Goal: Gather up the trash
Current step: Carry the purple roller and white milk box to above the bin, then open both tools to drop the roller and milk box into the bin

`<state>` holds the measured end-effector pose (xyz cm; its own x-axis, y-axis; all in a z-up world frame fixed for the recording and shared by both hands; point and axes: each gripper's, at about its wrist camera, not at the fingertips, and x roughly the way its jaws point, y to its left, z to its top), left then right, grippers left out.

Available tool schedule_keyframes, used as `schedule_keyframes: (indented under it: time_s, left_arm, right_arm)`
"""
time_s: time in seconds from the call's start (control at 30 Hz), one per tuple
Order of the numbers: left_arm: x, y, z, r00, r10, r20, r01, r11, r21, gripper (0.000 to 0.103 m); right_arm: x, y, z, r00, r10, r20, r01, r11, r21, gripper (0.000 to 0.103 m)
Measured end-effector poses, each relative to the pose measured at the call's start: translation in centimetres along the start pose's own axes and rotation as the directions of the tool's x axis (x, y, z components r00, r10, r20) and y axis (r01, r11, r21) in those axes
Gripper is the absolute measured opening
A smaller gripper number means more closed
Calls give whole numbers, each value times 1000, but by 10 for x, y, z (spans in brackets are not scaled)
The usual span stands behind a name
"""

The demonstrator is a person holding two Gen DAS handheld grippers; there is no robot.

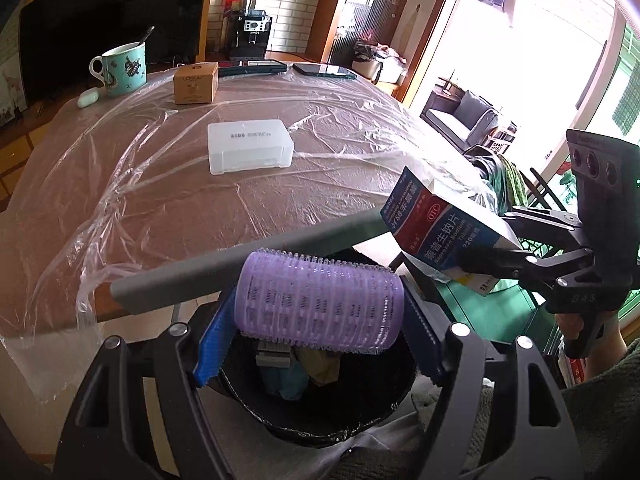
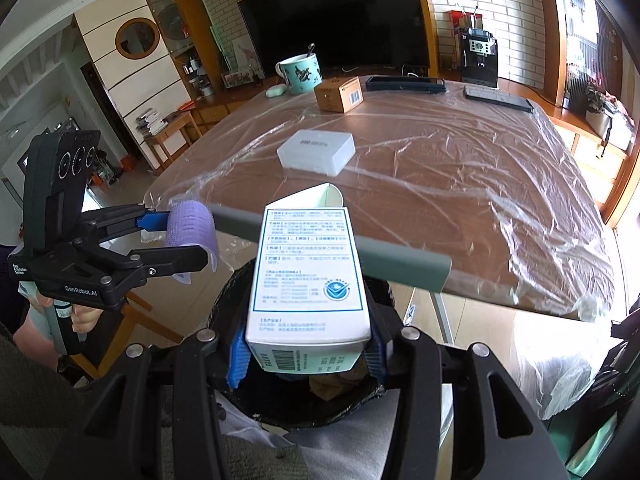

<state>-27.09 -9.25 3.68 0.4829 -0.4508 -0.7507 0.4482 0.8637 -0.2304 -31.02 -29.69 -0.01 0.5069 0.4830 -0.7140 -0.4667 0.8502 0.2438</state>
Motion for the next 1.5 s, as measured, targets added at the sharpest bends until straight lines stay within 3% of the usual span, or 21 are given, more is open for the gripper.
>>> schedule_keyframes:
  time_s: [1.17, 1.5]
  left_arm:
    - [63, 10, -41, 980, 45, -194, -43, 999, 15, 75]
    - [80, 10, -45, 969, 106, -222, -95, 994, 62, 75]
  right_arm:
    - [60, -1, -44, 980, -15, -196, 15, 1000, -2, 46]
    - [81, -3, -47, 974, -33, -226, 33, 999, -4, 46]
